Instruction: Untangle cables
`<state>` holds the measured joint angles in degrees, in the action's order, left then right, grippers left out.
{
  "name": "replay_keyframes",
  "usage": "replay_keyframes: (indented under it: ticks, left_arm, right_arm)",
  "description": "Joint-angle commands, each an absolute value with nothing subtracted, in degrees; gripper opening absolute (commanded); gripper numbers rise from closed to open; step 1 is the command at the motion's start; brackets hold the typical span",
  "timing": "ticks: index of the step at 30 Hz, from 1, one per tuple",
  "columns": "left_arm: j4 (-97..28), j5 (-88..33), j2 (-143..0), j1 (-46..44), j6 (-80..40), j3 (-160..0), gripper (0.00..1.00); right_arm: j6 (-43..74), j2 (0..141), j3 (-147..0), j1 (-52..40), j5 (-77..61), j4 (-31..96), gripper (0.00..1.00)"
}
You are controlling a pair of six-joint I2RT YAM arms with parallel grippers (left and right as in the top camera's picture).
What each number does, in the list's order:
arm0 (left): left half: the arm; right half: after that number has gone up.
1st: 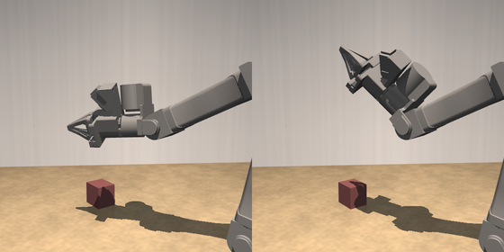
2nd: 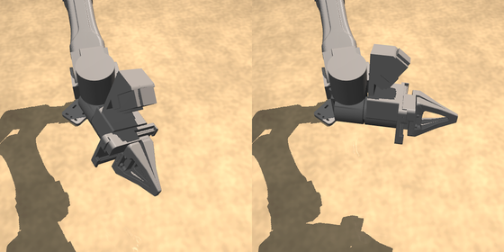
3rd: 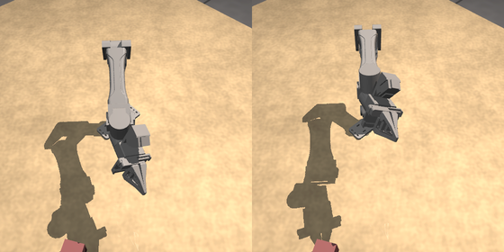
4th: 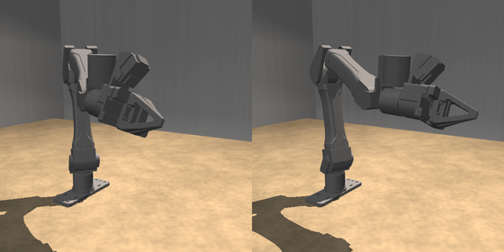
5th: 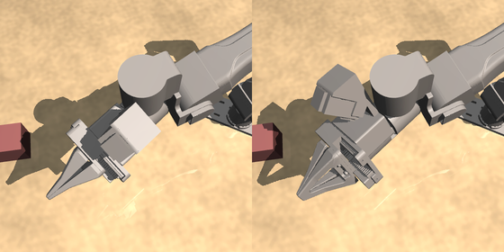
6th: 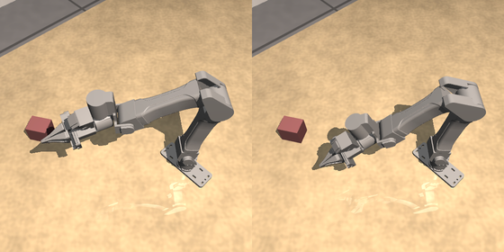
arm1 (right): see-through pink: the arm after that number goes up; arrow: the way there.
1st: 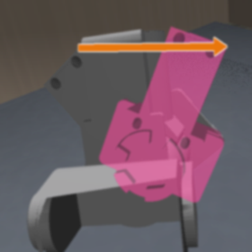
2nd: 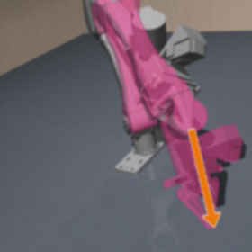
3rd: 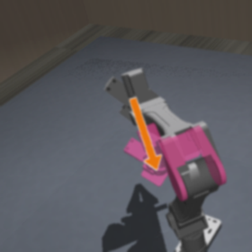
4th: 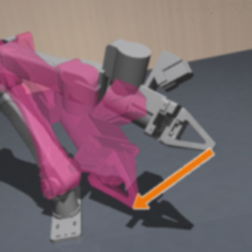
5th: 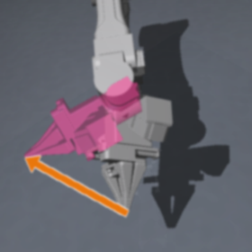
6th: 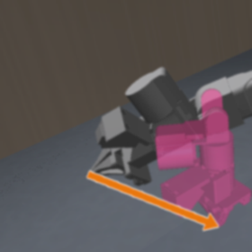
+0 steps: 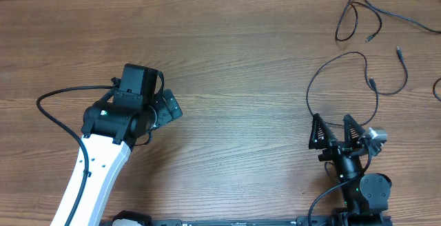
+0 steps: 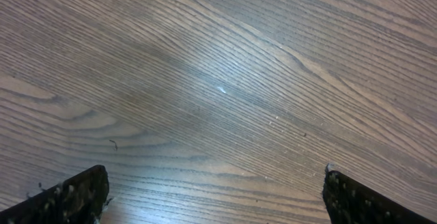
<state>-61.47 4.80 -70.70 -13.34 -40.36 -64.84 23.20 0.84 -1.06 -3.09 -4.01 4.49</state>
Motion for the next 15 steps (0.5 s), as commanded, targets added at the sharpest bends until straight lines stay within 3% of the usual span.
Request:
replay_keyframes:
  ticks: [1,15]
  left_arm:
    - [-61.34,5.52,-69.73,-13.13,-40.29,-64.71,0.99]
    - [-61.34,5.52,-69.73,-13.13,-40.27,-64.71,0.99]
  right_arm:
    - [20.49,0.12,-0.47,-3.16,-2.83,4.62,1.0]
    - [9.91,0.12,-0.47,-3.16,-2.98,4.8,1.0]
